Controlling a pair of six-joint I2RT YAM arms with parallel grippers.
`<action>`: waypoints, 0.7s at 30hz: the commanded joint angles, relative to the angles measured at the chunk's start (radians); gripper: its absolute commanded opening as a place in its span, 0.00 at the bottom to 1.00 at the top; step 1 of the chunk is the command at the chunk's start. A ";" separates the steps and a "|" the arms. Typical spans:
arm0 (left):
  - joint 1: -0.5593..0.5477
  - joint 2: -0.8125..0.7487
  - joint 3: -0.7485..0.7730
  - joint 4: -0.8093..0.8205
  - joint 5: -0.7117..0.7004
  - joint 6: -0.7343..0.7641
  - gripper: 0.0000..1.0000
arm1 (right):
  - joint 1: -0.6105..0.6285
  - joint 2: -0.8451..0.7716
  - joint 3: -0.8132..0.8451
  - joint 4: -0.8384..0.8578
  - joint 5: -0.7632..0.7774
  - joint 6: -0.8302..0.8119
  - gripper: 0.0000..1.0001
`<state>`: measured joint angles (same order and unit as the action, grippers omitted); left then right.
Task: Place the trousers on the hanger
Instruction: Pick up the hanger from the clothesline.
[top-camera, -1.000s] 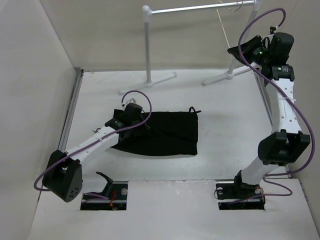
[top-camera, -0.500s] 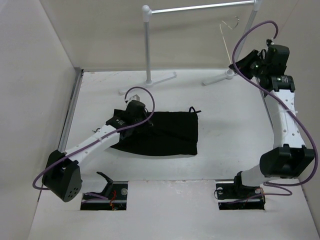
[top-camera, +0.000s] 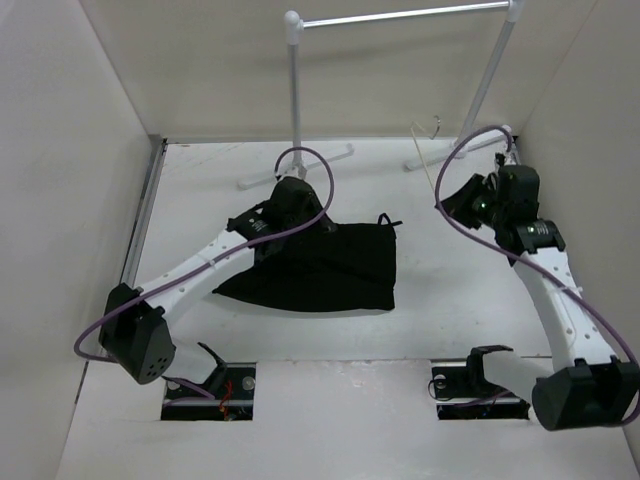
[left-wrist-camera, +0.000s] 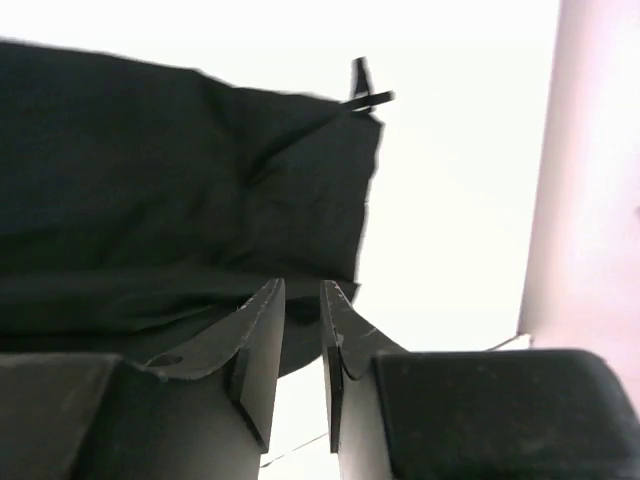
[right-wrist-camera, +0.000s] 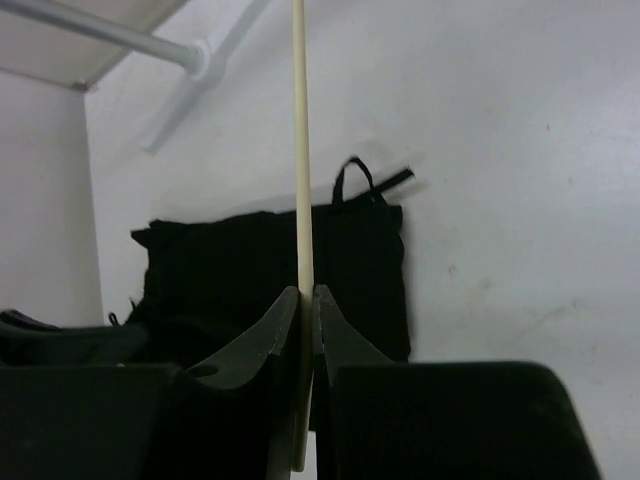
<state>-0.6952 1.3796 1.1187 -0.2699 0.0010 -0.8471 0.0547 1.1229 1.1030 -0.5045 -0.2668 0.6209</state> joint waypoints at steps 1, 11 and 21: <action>-0.017 0.027 0.111 0.026 0.036 0.005 0.19 | 0.038 -0.103 -0.110 0.090 0.064 -0.013 0.05; -0.152 0.280 0.482 -0.014 0.057 0.094 0.33 | 0.185 -0.325 -0.416 0.046 0.205 0.063 0.05; -0.257 0.545 0.788 -0.155 -0.012 0.221 0.41 | 0.286 -0.452 -0.523 -0.028 0.320 0.143 0.04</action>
<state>-0.9390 1.9041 1.8362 -0.3698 0.0326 -0.6933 0.3149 0.7021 0.5983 -0.5541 -0.0086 0.7250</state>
